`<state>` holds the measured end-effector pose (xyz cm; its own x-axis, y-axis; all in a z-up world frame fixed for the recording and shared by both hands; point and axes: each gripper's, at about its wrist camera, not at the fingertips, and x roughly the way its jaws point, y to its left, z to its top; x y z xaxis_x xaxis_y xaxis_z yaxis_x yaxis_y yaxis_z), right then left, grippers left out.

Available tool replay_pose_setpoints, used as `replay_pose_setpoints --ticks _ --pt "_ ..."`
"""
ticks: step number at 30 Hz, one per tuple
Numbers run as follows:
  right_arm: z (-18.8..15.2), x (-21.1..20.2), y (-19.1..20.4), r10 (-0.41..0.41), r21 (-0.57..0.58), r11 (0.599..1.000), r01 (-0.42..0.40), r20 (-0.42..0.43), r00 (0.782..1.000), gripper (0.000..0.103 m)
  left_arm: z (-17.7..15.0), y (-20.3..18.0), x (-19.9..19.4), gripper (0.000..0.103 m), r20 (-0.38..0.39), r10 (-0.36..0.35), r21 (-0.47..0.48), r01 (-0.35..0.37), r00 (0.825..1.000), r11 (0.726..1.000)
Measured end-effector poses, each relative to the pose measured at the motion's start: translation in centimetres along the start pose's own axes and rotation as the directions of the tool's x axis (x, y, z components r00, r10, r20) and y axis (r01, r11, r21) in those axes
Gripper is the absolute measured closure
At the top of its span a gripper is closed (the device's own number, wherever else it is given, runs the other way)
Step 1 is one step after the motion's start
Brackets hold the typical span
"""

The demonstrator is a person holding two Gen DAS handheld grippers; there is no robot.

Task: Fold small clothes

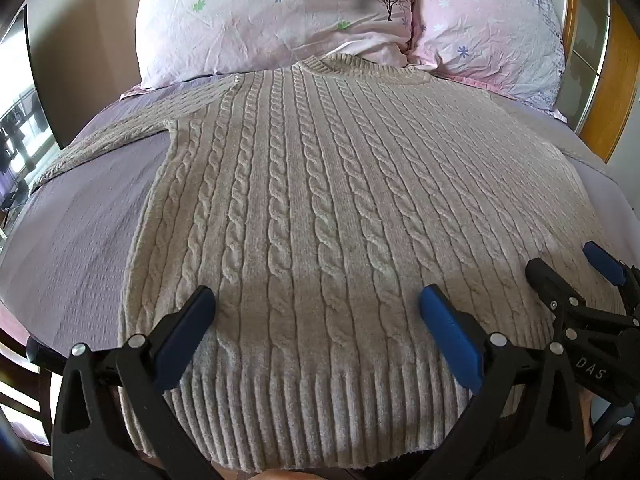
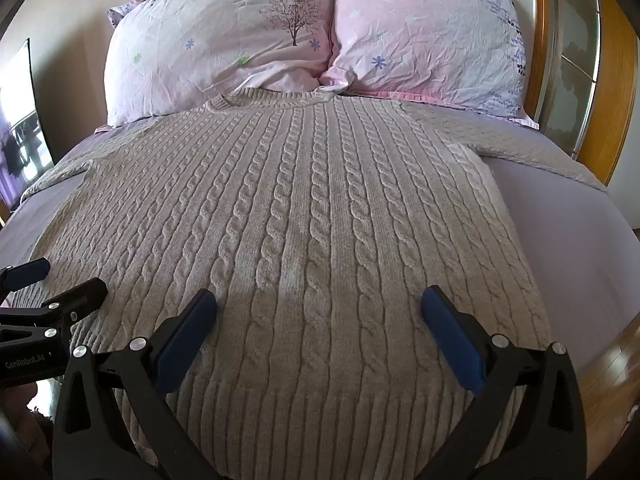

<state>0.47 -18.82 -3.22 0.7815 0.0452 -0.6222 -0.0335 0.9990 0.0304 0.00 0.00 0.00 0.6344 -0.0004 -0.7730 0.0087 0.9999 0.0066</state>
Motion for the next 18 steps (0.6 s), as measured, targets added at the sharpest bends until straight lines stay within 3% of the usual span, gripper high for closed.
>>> replay_pose_setpoints --ticks 18 --pt "-0.07 -0.03 -0.01 0.0 0.0 1.0 0.0 0.004 1.0 0.001 0.0 -0.01 -0.02 0.002 0.004 0.002 0.001 -0.002 1.0 1.0"
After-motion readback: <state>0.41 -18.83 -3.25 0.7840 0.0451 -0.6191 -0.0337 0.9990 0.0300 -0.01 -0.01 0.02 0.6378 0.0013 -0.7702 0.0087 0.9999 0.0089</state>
